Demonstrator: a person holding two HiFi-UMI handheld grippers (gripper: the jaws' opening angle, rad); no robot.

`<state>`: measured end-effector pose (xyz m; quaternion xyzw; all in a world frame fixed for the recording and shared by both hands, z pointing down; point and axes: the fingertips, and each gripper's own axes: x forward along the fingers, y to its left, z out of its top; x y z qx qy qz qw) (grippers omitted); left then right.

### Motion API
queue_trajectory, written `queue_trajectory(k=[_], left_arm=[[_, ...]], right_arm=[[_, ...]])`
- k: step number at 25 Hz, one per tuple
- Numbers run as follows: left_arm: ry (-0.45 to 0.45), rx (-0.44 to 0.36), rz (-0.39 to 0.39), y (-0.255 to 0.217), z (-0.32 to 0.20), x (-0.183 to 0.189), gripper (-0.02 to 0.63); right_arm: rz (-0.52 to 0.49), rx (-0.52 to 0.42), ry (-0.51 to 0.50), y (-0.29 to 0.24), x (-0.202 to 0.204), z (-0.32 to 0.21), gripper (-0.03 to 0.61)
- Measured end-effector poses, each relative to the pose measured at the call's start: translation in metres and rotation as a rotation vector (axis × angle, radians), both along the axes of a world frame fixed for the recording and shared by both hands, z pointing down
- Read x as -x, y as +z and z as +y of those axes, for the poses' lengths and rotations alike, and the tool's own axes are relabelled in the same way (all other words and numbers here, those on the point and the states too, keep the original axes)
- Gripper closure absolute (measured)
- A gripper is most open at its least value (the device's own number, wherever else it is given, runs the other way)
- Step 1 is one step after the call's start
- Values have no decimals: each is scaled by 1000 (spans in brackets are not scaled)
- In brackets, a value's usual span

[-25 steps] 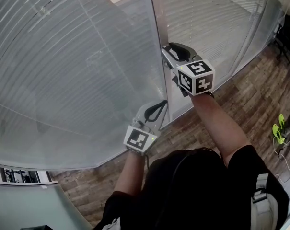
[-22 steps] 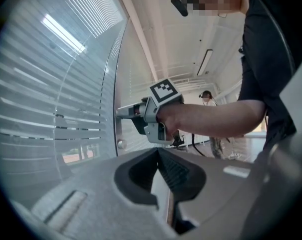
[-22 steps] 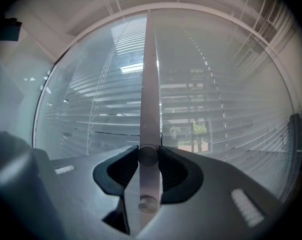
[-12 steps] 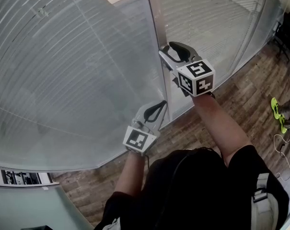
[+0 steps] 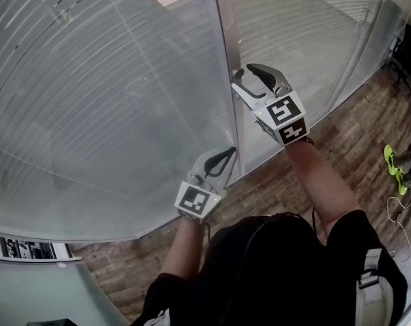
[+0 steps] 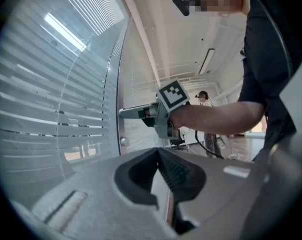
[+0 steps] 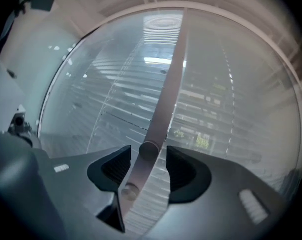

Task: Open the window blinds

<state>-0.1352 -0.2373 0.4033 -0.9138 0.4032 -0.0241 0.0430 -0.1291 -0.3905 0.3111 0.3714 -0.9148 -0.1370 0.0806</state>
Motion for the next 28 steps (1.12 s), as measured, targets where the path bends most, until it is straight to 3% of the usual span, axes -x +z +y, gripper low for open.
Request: queue_trajectory(k=[5, 9, 16, 28], left_arm=[[-3, -11, -6, 7, -2, 2, 610], [-5, -29, 5, 5, -5, 1, 610], [8, -29, -6, 11, -3, -2, 611], [1, -20, -12, 12, -4, 0, 609]], right_arm=[[454, -354, 47, -8, 5, 8, 350], [663, -502, 34, -1, 10, 9, 351], [819, -628, 20, 6, 18, 12, 351], [867, -642, 16, 9, 19, 6, 388]])
